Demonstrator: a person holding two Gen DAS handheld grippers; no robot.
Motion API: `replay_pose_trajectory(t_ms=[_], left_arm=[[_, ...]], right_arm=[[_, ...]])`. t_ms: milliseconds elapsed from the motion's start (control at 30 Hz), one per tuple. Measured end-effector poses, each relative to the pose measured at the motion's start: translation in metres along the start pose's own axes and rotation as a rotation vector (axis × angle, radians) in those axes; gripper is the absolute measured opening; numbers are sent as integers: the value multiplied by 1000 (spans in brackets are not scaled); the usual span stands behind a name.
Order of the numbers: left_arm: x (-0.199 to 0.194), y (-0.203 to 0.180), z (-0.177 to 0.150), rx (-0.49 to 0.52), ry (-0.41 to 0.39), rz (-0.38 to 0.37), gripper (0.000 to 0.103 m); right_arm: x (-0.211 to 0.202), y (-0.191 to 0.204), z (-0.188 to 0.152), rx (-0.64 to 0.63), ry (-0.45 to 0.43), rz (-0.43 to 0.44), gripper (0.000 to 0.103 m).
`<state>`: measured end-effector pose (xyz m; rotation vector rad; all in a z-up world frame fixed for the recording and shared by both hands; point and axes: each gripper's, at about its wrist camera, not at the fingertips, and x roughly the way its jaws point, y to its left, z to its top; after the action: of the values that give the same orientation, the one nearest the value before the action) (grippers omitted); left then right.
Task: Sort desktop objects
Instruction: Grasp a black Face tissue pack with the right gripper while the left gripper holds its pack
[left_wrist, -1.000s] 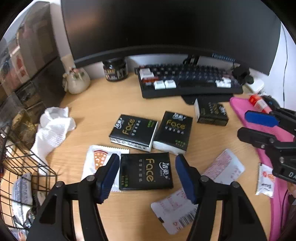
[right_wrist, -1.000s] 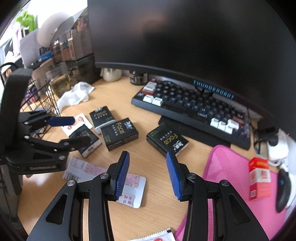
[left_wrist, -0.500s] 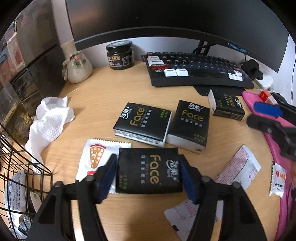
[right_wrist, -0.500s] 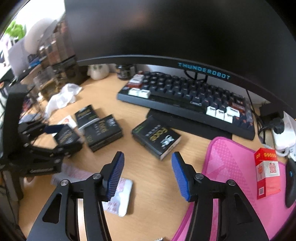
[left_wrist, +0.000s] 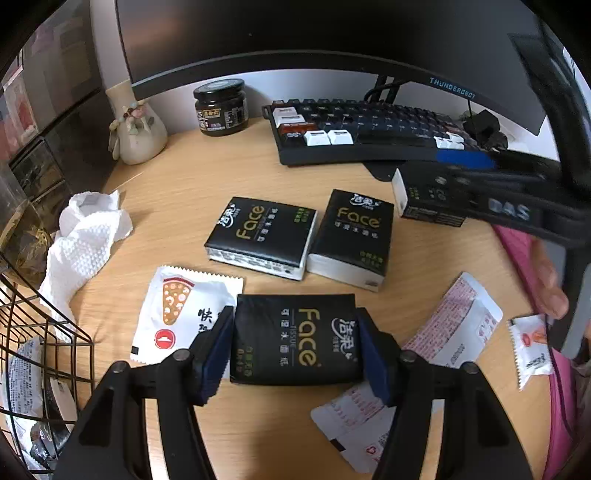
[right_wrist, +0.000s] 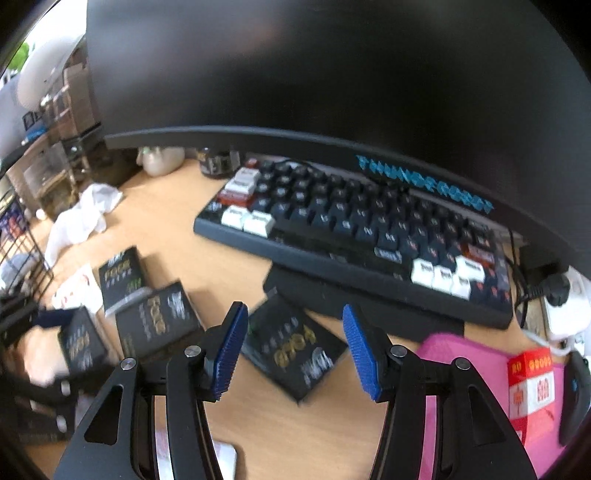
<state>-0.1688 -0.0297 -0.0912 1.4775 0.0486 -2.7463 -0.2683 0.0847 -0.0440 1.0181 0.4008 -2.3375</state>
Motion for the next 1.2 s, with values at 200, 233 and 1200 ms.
replay_pose_trajectory(t_ms=[200, 233, 1200], left_arm=[[-1, 3, 0, -11, 0, -7, 68], [-1, 3, 0, -11, 0, -7, 68], [1, 4, 0, -9, -1, 1, 68]], right_arm=[[21, 15, -2, -43, 60, -20, 53], [20, 15, -4, -42, 51, -18, 53], [-18, -14, -50, 126, 58, -85, 76]])
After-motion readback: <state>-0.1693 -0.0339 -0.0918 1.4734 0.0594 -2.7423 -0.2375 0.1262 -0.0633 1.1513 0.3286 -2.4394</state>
